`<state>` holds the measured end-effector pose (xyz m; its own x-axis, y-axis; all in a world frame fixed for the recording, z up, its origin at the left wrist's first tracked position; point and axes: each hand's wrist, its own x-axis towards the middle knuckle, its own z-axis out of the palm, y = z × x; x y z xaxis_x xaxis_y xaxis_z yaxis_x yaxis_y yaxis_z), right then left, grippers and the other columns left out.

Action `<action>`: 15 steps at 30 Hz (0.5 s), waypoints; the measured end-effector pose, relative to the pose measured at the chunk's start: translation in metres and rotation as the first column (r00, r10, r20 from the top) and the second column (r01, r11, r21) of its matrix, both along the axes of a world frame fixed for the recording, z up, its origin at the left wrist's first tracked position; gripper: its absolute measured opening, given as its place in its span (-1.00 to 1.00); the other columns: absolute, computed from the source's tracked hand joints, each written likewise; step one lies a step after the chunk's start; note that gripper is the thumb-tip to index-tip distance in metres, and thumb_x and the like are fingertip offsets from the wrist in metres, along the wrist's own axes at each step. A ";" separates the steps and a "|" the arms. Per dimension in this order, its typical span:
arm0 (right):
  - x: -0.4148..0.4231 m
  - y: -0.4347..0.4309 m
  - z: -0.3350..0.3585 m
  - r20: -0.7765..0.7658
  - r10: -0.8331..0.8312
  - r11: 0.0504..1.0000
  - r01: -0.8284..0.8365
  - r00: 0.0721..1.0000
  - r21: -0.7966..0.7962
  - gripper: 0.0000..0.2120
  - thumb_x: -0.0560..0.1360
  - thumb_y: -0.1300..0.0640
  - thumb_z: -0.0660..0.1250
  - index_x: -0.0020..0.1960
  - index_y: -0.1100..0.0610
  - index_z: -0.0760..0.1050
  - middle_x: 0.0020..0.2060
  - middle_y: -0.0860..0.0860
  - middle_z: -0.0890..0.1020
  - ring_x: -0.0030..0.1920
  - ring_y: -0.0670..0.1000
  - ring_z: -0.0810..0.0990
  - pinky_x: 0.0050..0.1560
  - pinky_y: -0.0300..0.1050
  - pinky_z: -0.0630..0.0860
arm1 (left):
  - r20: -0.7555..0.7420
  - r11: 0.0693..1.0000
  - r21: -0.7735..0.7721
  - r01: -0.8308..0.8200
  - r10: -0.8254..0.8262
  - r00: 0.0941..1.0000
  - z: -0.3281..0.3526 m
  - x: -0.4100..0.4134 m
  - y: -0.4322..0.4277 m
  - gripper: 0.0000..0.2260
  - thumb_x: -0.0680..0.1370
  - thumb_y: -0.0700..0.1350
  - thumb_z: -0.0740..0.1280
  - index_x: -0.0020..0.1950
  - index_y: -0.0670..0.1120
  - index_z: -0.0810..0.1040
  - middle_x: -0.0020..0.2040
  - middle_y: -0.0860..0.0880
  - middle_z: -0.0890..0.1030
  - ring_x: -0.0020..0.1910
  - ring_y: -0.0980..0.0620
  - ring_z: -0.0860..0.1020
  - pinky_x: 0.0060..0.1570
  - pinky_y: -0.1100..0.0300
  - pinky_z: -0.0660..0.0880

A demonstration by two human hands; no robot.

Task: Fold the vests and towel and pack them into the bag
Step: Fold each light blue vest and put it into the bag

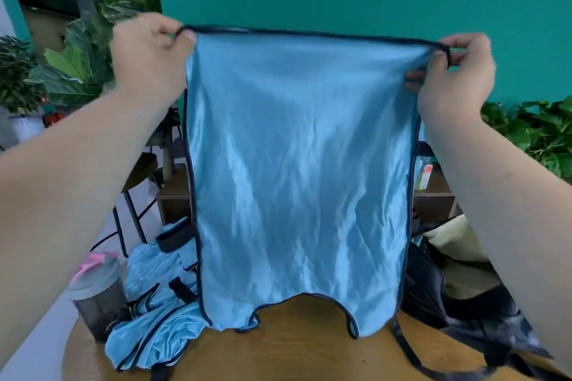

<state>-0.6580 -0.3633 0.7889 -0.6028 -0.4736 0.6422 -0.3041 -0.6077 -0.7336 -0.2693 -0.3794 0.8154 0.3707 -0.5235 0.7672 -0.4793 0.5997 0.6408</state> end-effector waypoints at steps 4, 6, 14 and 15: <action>-0.016 -0.052 -0.022 0.093 0.124 0.939 -0.147 0.988 0.311 -0.89 0.61 0.22 0.35 0.04 0.03 0.54 -0.04 0.08 0.68 -0.10 0.13 0.78 -0.01 0.09 0.73 | -0.027 0.904 0.421 0.081 -0.077 0.997 -0.023 0.001 -0.032 -0.87 0.61 -0.09 0.50 0.11 -0.08 0.63 0.20 -0.16 0.67 -0.28 -0.05 0.75 -0.26 0.05 0.68; -0.019 -0.060 -0.025 0.004 0.062 0.945 -0.060 0.998 0.322 -0.91 0.63 0.19 0.32 0.10 0.04 0.54 -0.03 -0.01 0.67 0.01 0.08 0.73 0.10 0.08 0.70 | -0.103 0.939 0.286 0.192 -0.169 0.980 -0.022 -0.005 -0.036 -0.96 0.65 -0.18 0.42 0.05 -0.10 0.57 0.21 -0.17 0.64 -0.05 -0.13 0.75 -0.15 0.18 0.67; -0.016 -0.045 0.006 -0.067 -0.091 0.993 0.096 0.994 0.072 -0.85 0.54 0.11 0.20 -0.06 -0.16 0.42 0.02 -0.03 0.66 0.06 0.05 0.65 0.17 0.00 0.59 | 0.021 0.976 -0.004 0.219 -0.219 0.975 -0.001 -0.006 -0.035 -0.91 0.64 -0.11 0.39 -0.04 0.05 0.56 -0.03 -0.09 0.71 -0.02 0.02 0.74 0.15 -0.01 0.66; -0.016 -0.042 0.009 -0.053 -0.100 0.994 0.102 0.994 0.047 -0.86 0.53 0.10 0.19 -0.06 -0.16 0.41 -0.01 -0.06 0.65 0.03 0.03 0.64 0.17 -0.02 0.59 | 0.023 0.973 -0.023 0.228 -0.228 0.973 -0.002 -0.007 -0.032 -0.95 0.62 -0.09 0.40 -0.03 0.05 0.58 0.00 -0.12 0.72 -0.01 0.00 0.74 0.17 -0.05 0.65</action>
